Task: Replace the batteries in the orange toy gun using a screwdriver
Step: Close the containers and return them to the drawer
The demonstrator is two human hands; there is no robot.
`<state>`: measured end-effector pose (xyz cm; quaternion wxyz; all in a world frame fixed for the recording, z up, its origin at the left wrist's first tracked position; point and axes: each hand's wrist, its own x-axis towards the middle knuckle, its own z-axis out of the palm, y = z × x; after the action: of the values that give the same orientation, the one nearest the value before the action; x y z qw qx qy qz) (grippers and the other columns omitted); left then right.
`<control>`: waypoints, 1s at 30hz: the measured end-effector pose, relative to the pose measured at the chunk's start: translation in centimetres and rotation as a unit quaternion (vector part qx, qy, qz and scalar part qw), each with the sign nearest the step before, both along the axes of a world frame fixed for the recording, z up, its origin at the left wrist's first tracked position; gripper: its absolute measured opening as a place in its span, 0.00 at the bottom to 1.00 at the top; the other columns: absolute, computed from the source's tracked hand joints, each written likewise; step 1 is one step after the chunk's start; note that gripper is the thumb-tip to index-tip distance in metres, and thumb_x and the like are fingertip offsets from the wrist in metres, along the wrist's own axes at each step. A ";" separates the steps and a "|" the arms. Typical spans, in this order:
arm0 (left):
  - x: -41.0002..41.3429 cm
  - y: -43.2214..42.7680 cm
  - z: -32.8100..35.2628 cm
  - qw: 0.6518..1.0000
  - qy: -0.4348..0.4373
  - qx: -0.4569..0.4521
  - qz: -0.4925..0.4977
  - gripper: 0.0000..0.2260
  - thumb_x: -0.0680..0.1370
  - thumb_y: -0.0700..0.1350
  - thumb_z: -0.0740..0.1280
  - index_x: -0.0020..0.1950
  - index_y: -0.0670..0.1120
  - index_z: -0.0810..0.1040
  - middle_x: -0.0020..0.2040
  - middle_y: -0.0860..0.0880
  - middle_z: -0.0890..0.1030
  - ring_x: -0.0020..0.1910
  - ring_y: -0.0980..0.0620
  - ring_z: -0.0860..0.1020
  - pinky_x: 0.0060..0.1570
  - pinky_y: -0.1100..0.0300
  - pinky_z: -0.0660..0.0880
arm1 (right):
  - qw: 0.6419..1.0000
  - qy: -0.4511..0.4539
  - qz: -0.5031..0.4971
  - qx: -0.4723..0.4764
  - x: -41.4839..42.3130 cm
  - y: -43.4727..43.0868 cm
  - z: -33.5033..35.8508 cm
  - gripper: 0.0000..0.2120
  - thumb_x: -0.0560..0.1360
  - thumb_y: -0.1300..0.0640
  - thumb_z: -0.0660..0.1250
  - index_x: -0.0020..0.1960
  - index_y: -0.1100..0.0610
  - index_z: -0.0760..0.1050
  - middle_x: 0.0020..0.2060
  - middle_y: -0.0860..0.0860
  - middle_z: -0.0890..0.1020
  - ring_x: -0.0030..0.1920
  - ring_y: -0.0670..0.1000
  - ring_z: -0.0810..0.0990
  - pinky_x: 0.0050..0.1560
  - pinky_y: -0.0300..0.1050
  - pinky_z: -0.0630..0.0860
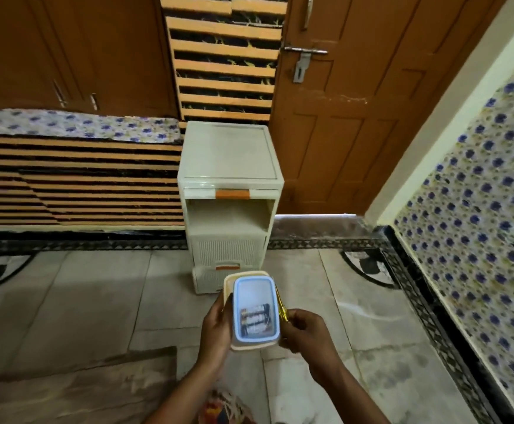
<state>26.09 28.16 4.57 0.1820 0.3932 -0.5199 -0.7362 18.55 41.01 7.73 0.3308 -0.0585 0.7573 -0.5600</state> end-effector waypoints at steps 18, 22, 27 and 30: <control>-14.6 -15.6 -9.8 0.986 -0.075 0.051 0.142 0.13 0.80 0.42 0.60 0.63 0.47 0.73 0.59 0.47 0.78 0.58 0.49 0.76 0.63 0.51 0.71 | 0.998 0.004 0.050 0.046 -20.6 -20.4 -13.5 0.06 0.73 0.68 0.65 0.41 0.65 0.81 0.25 0.54 0.76 0.25 0.46 0.71 0.27 0.39 0.70; -16.5 -18.3 -12.2 0.983 -0.081 0.041 0.162 0.15 0.80 0.39 0.59 0.66 0.45 0.71 0.59 0.47 0.77 0.61 0.47 0.75 0.67 0.48 0.68 | 0.999 0.002 0.025 0.048 -24.4 -25.5 -17.5 0.04 0.73 0.69 0.66 0.42 0.66 0.79 0.26 0.54 0.75 0.26 0.48 0.72 0.29 0.40 0.69; -18.3 -20.6 -15.0 0.982 -0.090 -0.011 0.163 0.13 0.79 0.37 0.61 0.62 0.45 0.75 0.59 0.45 0.79 0.59 0.48 0.77 0.64 0.53 0.71 | 0.998 -0.028 -0.013 0.053 -28.2 -31.6 -22.5 0.10 0.74 0.69 0.64 0.35 0.61 0.73 0.30 0.54 0.76 0.32 0.51 0.72 0.34 0.45 0.71; -19.2 -21.5 -16.9 0.982 -0.077 -0.022 0.171 0.15 0.78 0.34 0.60 0.57 0.52 0.75 0.57 0.45 0.79 0.57 0.48 0.77 0.62 0.54 0.71 | 0.996 0.054 -0.018 0.073 -29.9 -34.7 -24.5 0.17 0.80 0.61 0.52 0.34 0.57 0.69 0.23 0.48 0.74 0.24 0.47 0.73 0.26 0.33 0.70</control>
<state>6.91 6.68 -12.35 0.2731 0.5282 -0.4733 -0.6500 -11.35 6.34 -16.77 0.2824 -0.0508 0.8140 -0.5050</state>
